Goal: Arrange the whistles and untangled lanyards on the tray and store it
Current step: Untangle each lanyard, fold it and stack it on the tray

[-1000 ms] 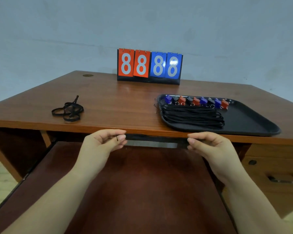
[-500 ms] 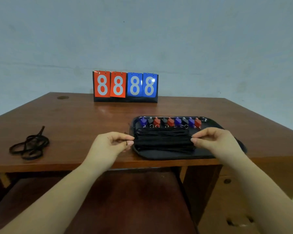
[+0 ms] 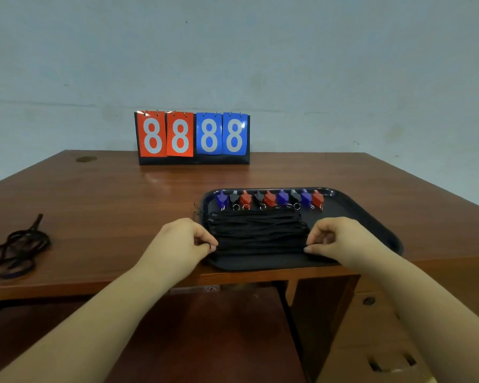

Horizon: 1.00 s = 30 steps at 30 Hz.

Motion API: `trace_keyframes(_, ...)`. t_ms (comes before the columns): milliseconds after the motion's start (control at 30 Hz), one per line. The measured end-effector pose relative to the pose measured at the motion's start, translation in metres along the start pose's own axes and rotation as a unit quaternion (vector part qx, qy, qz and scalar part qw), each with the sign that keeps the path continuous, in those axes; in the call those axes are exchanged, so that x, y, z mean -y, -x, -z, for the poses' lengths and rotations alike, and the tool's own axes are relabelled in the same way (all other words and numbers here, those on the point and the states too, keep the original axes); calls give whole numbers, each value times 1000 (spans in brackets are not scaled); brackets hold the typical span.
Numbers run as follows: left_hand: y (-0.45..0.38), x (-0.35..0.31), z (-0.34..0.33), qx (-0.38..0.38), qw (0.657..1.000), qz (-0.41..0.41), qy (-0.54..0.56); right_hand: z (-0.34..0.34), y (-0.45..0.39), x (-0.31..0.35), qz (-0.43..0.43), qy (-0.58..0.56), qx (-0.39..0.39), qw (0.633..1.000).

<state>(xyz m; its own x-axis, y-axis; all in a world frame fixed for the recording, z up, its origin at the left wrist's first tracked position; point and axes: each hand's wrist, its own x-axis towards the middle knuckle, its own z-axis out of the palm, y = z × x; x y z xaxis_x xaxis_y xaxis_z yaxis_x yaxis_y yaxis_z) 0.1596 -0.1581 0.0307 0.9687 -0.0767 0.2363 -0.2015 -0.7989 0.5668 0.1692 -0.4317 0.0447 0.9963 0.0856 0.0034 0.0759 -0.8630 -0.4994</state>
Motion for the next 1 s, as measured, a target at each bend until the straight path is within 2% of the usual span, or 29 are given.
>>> trace_keyframes(233, -4, -1, 0, 20, 999, 10, -44, 1, 2, 0, 12, 13, -10, 1000)
trace_keyframes(400, 8, 6, 23, 42, 996, 31, 70, 7, 15, 4, 11, -1, -16, 1000)
trace_keyframes(500, 16, 18, 46, 41, 995, 39, 87, 7, 23, 16, 26, 19, -22, 999)
trace_keyframes(700, 35, 61, 85, 14, 997, 53, 57, -14, 24, 82, 103, 20, -20, 994)
trace_keyframes(1000, 67, 156, 146, -38, 995, 60, -66, -99, -3, 207, 198, 1, 50, 979)
